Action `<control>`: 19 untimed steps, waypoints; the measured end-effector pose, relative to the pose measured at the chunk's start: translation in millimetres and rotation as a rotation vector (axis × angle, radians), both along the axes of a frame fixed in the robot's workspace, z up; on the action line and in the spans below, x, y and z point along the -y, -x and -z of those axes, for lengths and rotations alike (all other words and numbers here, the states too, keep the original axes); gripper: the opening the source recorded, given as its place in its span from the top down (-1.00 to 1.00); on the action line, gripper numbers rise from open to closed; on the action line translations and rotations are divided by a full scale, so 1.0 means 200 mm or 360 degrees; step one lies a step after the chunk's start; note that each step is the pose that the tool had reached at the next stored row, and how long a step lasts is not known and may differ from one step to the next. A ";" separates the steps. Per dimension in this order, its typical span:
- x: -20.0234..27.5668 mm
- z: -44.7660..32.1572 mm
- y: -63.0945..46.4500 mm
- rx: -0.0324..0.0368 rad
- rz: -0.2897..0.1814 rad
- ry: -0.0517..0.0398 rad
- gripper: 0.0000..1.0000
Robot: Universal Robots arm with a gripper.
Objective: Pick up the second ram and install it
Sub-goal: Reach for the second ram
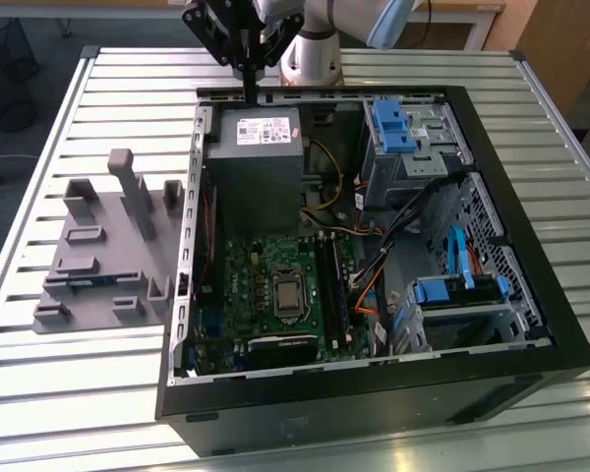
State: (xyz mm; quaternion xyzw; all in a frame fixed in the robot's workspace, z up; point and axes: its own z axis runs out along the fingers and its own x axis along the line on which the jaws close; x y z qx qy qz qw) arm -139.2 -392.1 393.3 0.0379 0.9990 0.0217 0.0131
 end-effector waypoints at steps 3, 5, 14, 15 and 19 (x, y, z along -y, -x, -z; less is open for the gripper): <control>0.000 0.000 0.00 0.0000 0.0000 0.0000 0.79; 0.000 0.000 0.01 0.0000 0.0000 0.0000 0.79; 0.000 0.000 0.02 0.0000 0.0000 0.0000 0.79; 0.000 0.000 0.02 0.0000 0.0000 0.0000 0.79; 0.000 0.000 0.02 0.0000 0.0000 0.0000 0.79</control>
